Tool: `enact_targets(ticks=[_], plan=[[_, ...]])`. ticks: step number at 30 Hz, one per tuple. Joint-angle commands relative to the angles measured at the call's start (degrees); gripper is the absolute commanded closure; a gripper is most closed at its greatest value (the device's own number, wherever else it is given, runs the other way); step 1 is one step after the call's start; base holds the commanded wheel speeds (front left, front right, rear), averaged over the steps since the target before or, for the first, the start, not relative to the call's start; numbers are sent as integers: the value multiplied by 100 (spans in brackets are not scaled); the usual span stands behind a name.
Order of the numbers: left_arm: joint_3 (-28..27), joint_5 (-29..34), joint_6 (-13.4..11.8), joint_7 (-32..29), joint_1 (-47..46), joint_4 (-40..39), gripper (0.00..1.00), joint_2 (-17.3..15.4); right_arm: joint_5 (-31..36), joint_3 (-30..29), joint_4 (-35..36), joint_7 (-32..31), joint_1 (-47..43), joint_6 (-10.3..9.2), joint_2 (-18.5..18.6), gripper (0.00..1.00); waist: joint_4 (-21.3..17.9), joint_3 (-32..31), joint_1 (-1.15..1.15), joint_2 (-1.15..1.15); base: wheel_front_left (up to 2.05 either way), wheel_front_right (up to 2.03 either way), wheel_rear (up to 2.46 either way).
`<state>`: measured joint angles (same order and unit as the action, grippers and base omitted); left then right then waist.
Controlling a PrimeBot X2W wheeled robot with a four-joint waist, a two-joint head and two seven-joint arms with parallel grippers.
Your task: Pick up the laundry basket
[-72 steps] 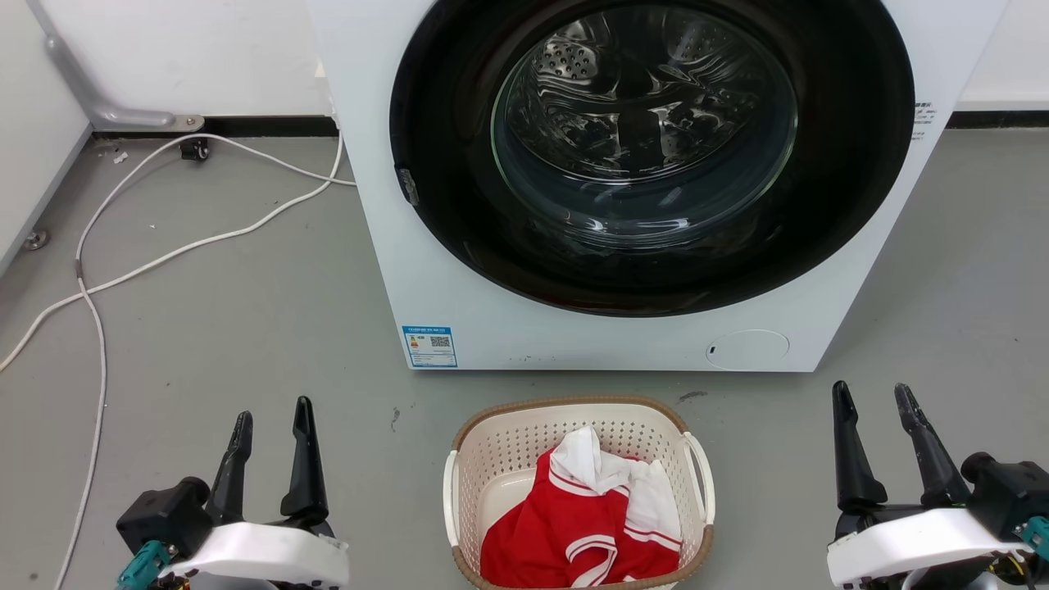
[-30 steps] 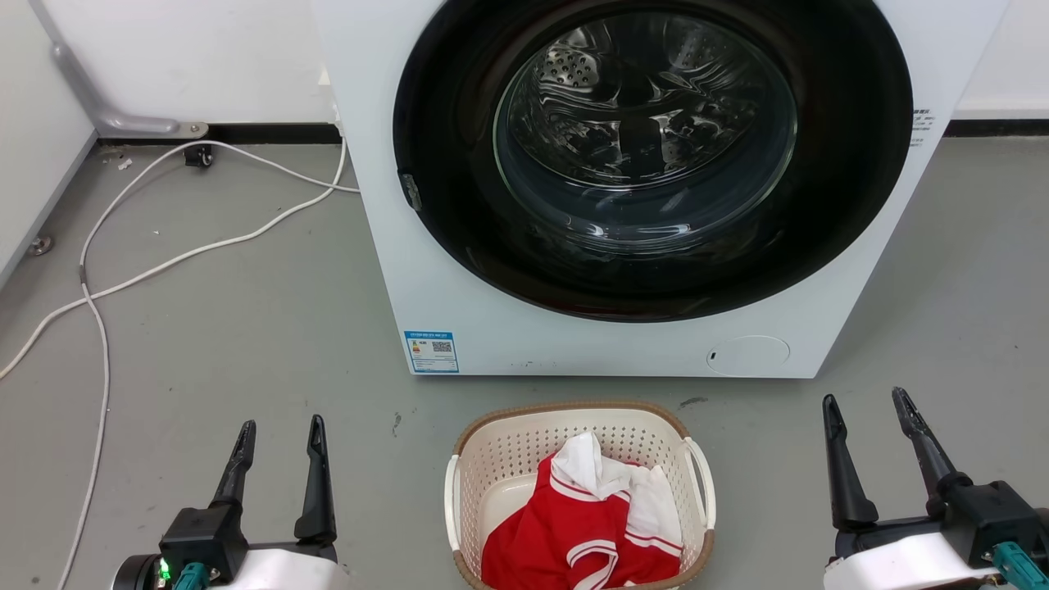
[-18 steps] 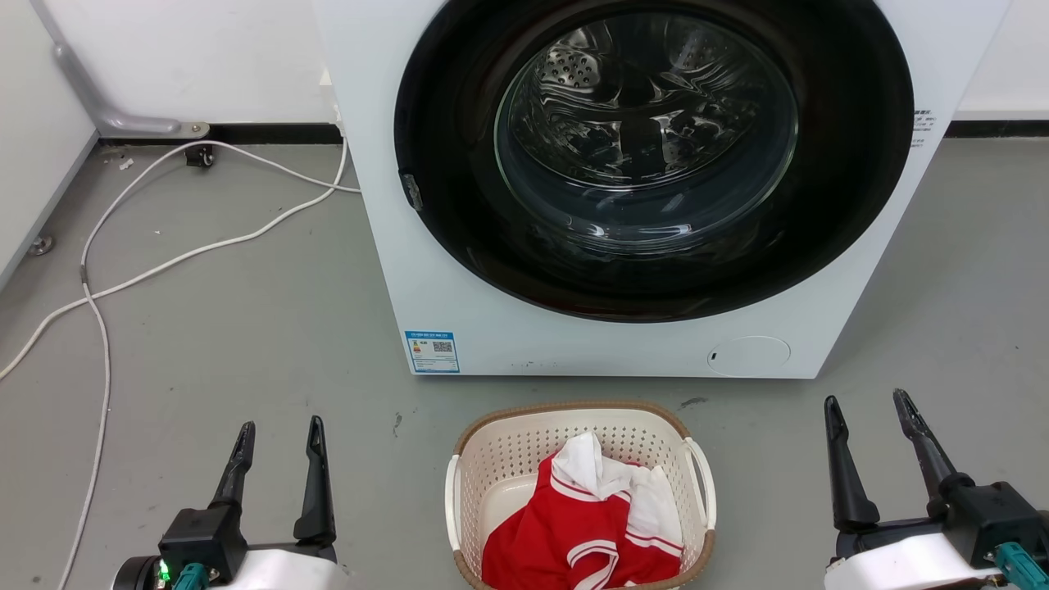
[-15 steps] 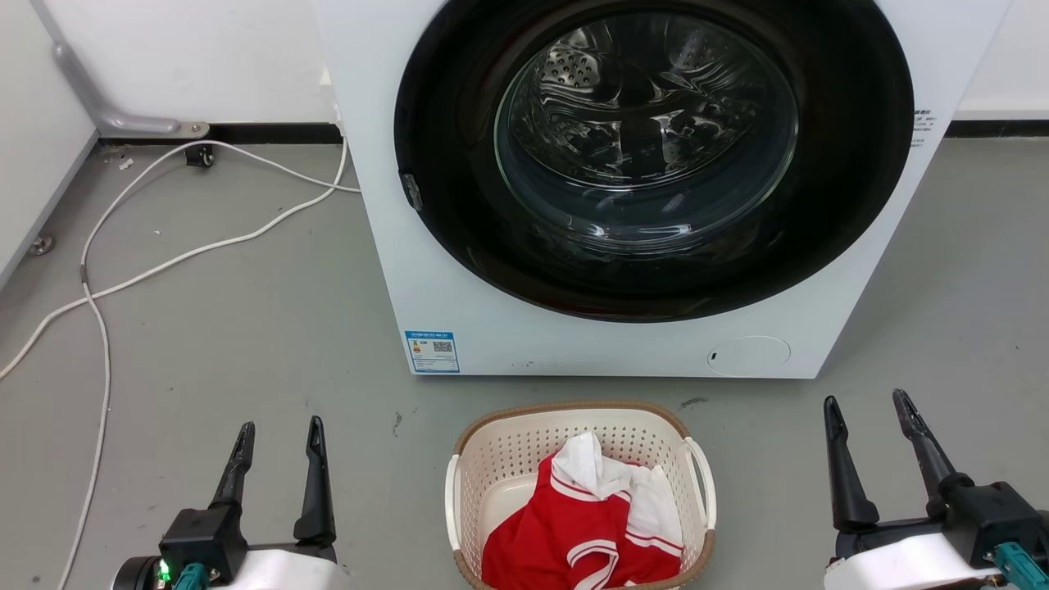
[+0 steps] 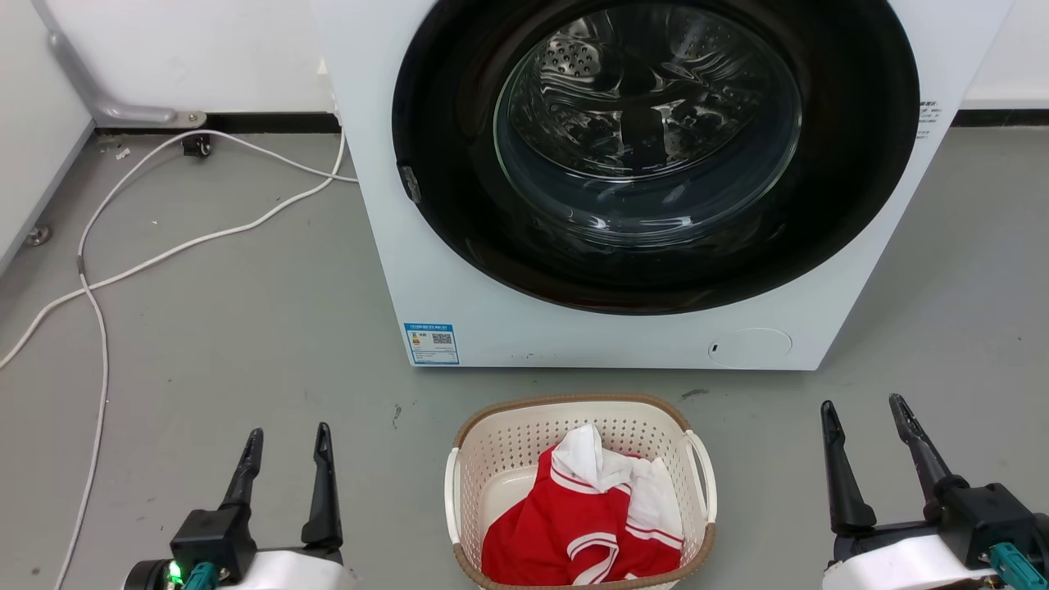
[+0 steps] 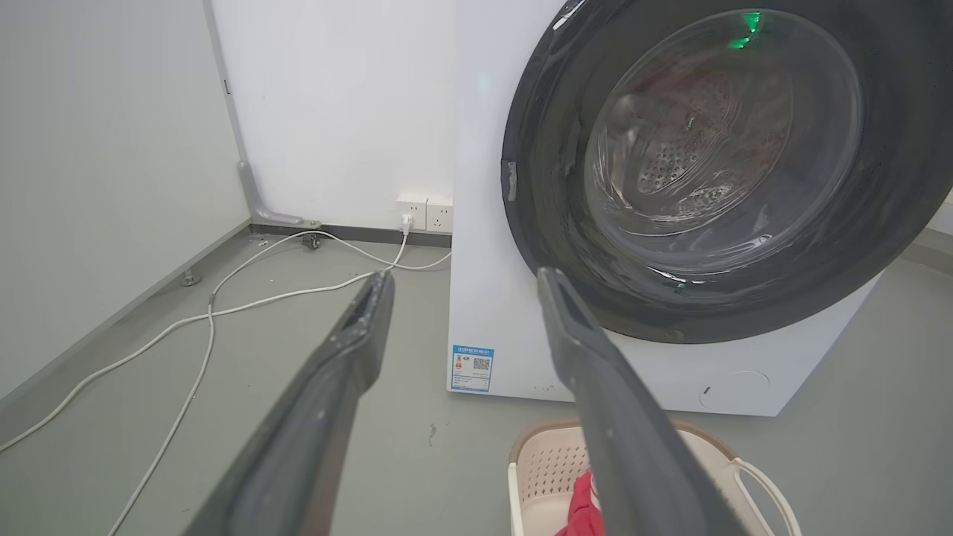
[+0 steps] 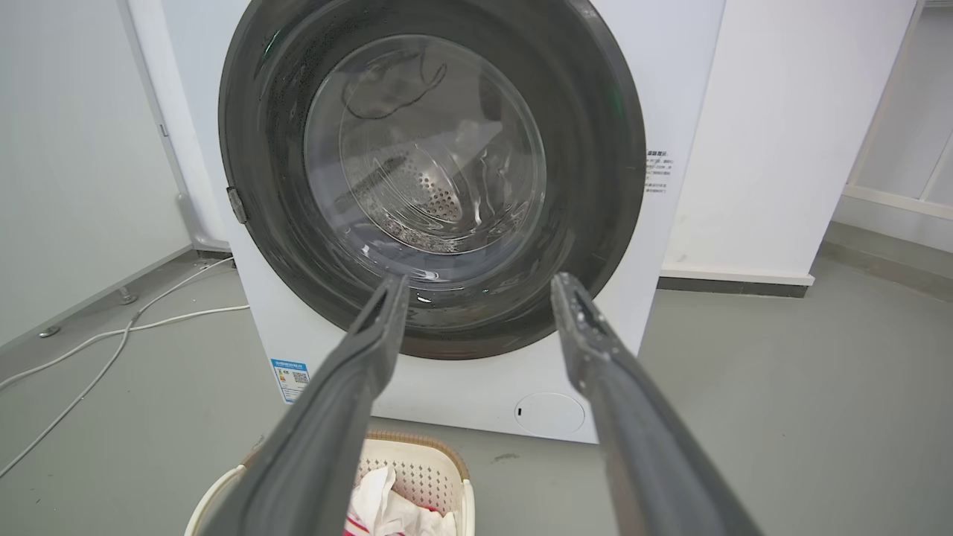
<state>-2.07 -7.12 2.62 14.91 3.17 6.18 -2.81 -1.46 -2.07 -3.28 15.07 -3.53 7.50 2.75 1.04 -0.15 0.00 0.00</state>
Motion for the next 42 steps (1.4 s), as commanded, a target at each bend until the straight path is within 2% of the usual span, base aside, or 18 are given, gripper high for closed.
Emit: enact_targets(ticks=[1, 9, 22, 36, 42], plan=[[48, 22, 31, 43, -111, 94, 0, -13, 34, -15, -59, 15, 39, -2, 23, 0, -9, 40, 0, 0, 0, 0, 0], [216, 102, 180, 31, -585, 744, 0, -12, 226, -2, -577, 15, 441, -2, 21, 0, -67, 361, 0, 0, 0, 0, 0], [327, 177, 398, 31, -2040, 2573, 0, -40, 588, 269, -1961, 16, 1804, -3, 18, 0, -139, 1452, 0, 0, 0, 0, 0], [814, 46, 480, 31, -3834, 4871, 0, -139, 643, 793, -4220, 14, 3615, -3, 368, 0, -71, 2783, 0, 0, 0, 0, 0], [1174, -236, 479, 31, -4480, 5623, 0, -135, 615, 1020, -5095, 14, 4316, -3, 469, 0, -15, 3302, 0, 0, 0, 0, 0]])
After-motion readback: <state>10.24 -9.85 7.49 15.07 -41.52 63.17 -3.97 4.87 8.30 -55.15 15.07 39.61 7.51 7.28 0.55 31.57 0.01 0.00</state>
